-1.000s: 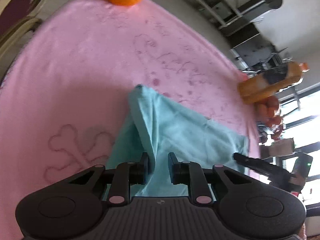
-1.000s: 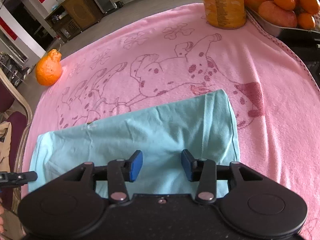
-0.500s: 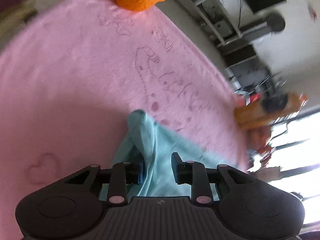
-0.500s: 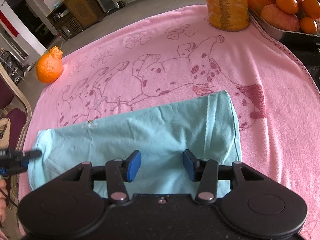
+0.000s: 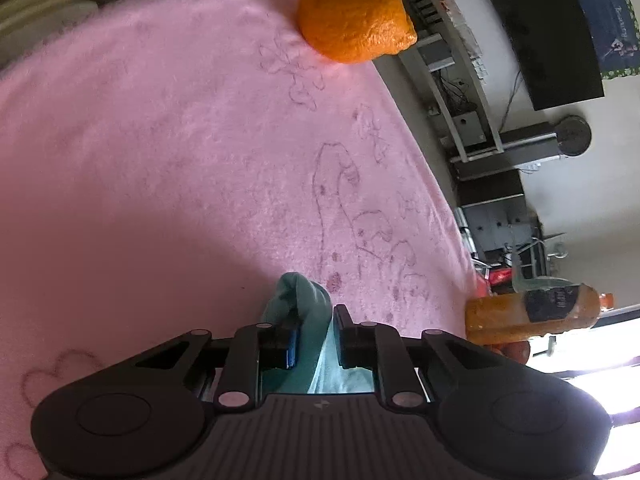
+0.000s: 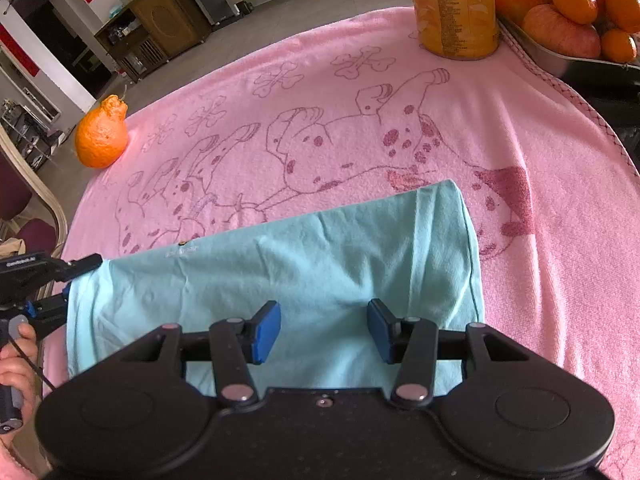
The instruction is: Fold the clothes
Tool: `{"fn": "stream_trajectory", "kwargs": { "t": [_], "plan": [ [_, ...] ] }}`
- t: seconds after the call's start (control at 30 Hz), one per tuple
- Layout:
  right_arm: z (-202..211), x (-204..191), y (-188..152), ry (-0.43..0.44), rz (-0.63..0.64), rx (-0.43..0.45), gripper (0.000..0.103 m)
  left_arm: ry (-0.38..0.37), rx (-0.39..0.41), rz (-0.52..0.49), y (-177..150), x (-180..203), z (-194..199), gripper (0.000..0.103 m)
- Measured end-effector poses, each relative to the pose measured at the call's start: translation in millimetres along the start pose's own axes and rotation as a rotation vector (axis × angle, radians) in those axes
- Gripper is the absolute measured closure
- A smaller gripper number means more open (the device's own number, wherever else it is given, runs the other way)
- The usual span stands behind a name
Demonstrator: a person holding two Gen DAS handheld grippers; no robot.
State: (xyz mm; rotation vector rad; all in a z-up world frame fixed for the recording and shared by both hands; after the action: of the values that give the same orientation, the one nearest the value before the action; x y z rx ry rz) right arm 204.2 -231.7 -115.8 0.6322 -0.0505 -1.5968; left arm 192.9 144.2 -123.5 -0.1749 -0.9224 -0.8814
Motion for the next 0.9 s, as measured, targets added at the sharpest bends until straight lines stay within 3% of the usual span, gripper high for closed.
{"fn": "stream_trajectory", "kwargs": {
  "t": [0.1,0.27,0.33,0.4,0.5,0.53,0.57,0.6,0.9],
  "plan": [
    [-0.6,-0.6,-0.3,-0.001,0.004,0.001,0.055,-0.009,-0.003,-0.018,0.5,4.7,-3.0,0.083],
    [-1.3,-1.3,-0.6,0.001,0.004,0.002,0.054,0.058,0.083,0.008,9.2,-8.7,5.2,0.100],
    [-1.5,-1.3,-0.6,0.003,0.004,0.002,0.054,0.039,0.085,0.067,9.1,-15.3,6.8,0.100],
    [-1.6,-1.7,-0.9,0.003,0.003,0.001,0.054,0.040,0.077,0.049,9.6,-13.3,8.4,0.100],
    [-1.8,-2.2,-1.3,0.004,0.004,0.001,0.053,0.015,0.059,0.023,8.8,-7.3,4.9,0.082],
    [-1.8,-2.6,-1.6,0.003,0.009,0.001,0.053,0.010,0.061,0.016,9.0,-6.2,4.6,0.087],
    [-1.7,-2.9,-1.7,0.002,0.013,0.002,0.052,0.028,0.064,0.006,10.2,-5.5,3.4,0.098],
    [-1.9,-3.1,-1.8,0.001,0.015,0.002,0.052,0.045,0.066,-0.003,11.5,-5.1,2.6,0.100],
    [-0.7,-0.9,-1.6,0.009,0.008,-0.001,0.051,0.096,0.051,-0.035,24.2,-15.3,24.6,0.097]
  ]
}}
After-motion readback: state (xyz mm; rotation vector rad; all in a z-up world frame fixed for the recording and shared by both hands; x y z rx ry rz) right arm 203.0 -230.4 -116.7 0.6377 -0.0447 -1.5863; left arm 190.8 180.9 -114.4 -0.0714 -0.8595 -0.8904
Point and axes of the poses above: each gripper's, at about its wrist camera, not at the fingertips, and z roughly against the way its jaws point, x to its right, y to its top, the point moved 7 cm from there along -z, roughly the way its jaws point, and after that the axes turned 3 degrees about -z, right-handed, at the moved point
